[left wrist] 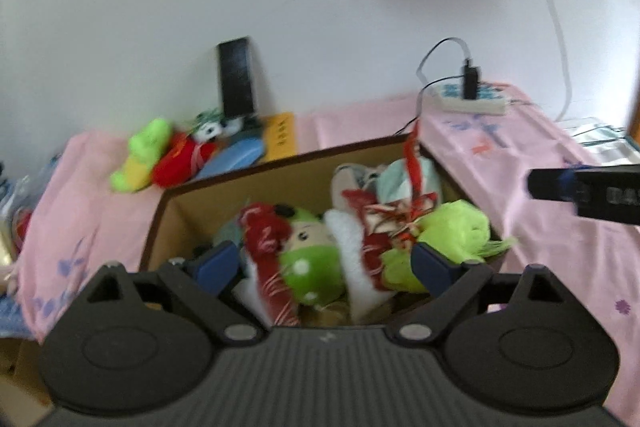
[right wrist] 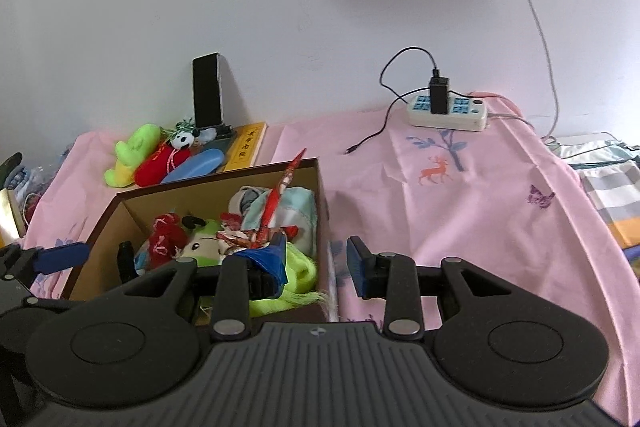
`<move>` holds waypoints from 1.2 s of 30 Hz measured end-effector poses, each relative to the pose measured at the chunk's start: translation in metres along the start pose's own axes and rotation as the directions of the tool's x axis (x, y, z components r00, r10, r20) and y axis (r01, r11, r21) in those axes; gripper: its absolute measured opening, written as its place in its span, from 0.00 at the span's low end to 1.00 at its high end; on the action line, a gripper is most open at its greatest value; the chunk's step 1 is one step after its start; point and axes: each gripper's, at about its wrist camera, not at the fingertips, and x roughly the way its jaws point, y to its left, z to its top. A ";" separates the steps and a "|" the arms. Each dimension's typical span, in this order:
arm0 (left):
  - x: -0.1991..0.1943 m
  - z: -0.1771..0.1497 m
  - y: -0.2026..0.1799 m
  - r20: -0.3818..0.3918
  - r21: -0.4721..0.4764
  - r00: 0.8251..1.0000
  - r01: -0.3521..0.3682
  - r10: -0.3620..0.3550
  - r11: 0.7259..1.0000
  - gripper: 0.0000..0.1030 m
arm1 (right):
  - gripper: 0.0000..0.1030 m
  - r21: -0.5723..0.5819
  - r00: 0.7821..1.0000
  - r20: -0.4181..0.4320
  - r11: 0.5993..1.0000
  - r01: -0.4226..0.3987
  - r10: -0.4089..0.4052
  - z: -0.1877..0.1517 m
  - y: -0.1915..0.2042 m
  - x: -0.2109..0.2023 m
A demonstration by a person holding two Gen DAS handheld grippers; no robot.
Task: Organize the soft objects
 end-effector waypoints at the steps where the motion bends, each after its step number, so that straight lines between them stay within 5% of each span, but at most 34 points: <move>1: -0.001 0.001 -0.002 -0.012 -0.007 1.000 -0.018 0.018 1.000 0.90 | 0.16 -0.001 1.000 0.002 1.000 0.002 -0.002 0.000 -0.002 -0.003; 12: -0.006 0.008 -0.036 -0.091 -0.045 0.996 -0.025 0.021 0.999 0.90 | 0.16 -0.007 0.996 -0.026 0.997 0.080 -0.080 -0.013 -0.028 -0.024; 30: -0.002 0.007 -0.122 -0.151 0.062 0.974 0.177 -0.166 0.982 0.90 | 0.17 0.068 0.966 -0.094 0.966 0.248 -0.241 -0.031 -0.085 -0.041; 36: 0.005 0.006 -0.142 -0.181 0.092 0.969 0.187 -0.168 0.978 0.90 | 0.17 0.091 0.953 -0.118 0.953 0.290 -0.279 -0.036 -0.099 -0.042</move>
